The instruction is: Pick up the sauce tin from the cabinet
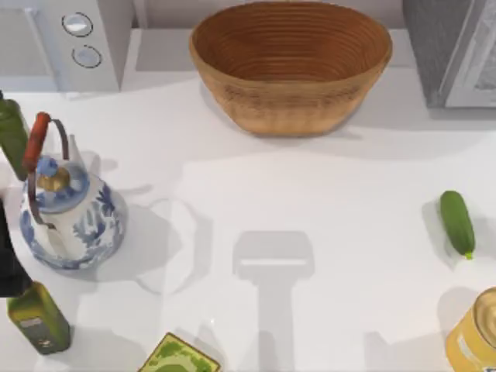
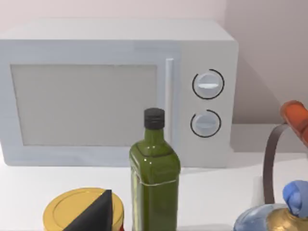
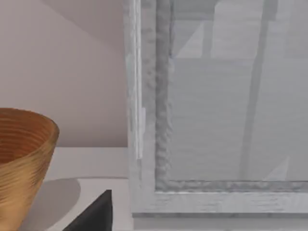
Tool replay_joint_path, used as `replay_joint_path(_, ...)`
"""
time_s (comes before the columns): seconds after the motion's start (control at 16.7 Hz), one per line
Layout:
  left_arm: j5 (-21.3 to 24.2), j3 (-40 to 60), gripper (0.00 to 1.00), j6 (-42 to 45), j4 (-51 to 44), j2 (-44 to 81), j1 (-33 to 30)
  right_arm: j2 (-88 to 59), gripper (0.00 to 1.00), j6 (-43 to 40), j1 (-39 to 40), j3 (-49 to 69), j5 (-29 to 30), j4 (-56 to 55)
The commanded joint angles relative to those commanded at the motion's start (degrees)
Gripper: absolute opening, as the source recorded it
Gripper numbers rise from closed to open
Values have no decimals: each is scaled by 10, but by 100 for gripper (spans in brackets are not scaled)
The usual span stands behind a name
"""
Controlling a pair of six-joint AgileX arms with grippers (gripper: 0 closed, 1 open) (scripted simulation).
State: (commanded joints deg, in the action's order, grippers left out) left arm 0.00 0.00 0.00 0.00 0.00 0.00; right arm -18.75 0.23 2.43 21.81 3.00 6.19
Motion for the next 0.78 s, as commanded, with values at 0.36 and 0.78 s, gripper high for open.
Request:
replay_joint_path(0.36,0,0,100,0,0,0,0,-248,100,4,36,339,35,75)
replay_joint_path(0.78,0,0,100,0,0,0,0,-499,100,6,71,684,72,153)
